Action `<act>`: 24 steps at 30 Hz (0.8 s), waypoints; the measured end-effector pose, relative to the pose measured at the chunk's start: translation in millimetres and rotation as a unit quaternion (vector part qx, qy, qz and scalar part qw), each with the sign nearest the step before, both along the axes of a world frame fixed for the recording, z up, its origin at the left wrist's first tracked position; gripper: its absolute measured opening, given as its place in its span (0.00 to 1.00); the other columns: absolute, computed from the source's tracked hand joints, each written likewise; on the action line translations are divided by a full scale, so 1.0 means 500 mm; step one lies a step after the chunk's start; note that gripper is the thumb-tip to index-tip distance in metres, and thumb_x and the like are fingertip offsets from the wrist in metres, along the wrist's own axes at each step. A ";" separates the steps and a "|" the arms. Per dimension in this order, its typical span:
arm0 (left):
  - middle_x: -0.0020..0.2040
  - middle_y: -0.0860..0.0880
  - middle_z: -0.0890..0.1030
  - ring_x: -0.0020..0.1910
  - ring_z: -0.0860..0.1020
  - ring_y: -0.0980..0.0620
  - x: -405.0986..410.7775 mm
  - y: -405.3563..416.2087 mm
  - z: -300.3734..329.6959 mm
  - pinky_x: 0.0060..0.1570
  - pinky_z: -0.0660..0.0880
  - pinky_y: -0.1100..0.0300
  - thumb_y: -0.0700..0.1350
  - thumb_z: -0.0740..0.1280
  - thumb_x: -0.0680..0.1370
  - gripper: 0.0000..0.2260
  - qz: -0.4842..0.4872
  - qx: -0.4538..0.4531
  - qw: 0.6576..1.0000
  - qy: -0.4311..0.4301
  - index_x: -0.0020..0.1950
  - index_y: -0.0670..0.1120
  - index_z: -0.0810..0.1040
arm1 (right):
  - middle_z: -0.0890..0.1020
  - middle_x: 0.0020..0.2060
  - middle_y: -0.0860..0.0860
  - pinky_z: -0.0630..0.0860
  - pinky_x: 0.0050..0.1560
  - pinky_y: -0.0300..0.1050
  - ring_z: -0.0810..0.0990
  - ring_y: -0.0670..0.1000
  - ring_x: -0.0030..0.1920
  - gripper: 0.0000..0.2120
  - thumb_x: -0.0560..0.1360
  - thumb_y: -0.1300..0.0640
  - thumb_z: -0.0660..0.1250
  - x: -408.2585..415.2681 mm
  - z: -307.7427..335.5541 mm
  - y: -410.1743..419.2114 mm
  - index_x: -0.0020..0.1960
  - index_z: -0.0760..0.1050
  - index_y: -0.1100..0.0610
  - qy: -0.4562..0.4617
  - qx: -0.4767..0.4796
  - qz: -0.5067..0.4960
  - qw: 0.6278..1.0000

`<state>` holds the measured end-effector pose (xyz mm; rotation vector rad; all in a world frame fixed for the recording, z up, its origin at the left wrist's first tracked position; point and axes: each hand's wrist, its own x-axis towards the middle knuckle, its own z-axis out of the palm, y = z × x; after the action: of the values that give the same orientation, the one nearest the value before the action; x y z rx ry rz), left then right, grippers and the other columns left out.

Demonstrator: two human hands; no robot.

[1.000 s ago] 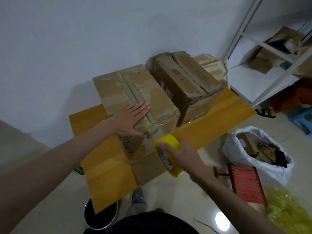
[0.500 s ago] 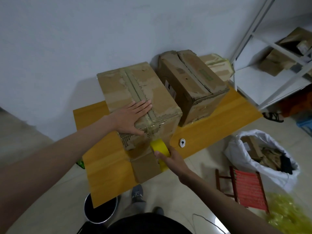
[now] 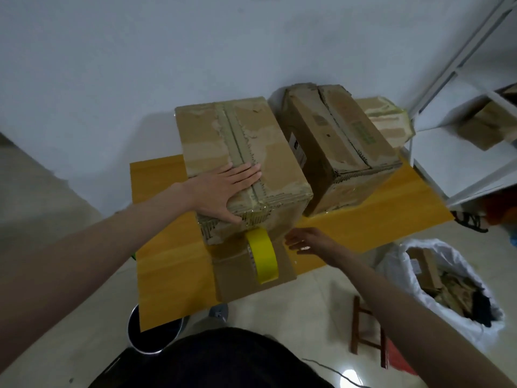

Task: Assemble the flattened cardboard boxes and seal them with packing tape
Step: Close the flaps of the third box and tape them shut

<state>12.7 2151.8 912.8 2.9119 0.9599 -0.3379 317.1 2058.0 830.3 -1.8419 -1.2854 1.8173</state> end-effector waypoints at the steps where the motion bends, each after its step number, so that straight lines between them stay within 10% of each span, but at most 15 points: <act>1: 0.79 0.54 0.30 0.78 0.34 0.54 0.001 -0.001 0.002 0.79 0.40 0.48 0.77 0.54 0.73 0.50 0.007 -0.007 1.000 0.001 0.79 0.52 0.30 | 0.83 0.52 0.56 0.76 0.50 0.49 0.81 0.54 0.49 0.14 0.82 0.49 0.63 0.016 -0.019 0.020 0.57 0.79 0.60 -0.052 0.000 0.018 0.998; 6: 0.79 0.57 0.31 0.79 0.34 0.54 0.014 -0.035 0.017 0.78 0.39 0.51 0.71 0.60 0.75 0.47 0.074 -0.025 0.997 0.019 0.79 0.55 0.32 | 0.78 0.63 0.59 0.76 0.50 0.48 0.77 0.58 0.61 0.16 0.80 0.62 0.62 0.096 -0.159 0.098 0.67 0.74 0.57 -0.298 0.102 0.194 0.929; 16: 0.81 0.56 0.39 0.80 0.40 0.53 0.053 -0.136 0.031 0.79 0.48 0.49 0.58 0.63 0.81 0.39 0.219 -0.008 0.975 0.033 0.81 0.56 0.38 | 0.64 0.70 0.61 0.72 0.60 0.52 0.70 0.63 0.66 0.22 0.80 0.68 0.59 0.126 -0.348 0.103 0.73 0.66 0.57 -0.409 0.193 0.380 0.807; 24: 0.82 0.54 0.42 0.80 0.44 0.52 0.080 -0.161 0.037 0.79 0.47 0.50 0.51 0.66 0.81 0.39 0.281 -0.006 0.960 0.019 0.81 0.55 0.41 | 0.75 0.53 0.59 0.70 0.42 0.50 0.78 0.65 0.49 0.05 0.78 0.58 0.64 0.157 -0.330 0.104 0.54 0.73 0.56 -0.325 0.216 0.328 0.860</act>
<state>52.6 2071.3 931.2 2.4726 1.7079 -0.3554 395.4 2110.2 665.2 -1.9339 -2.5688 0.9326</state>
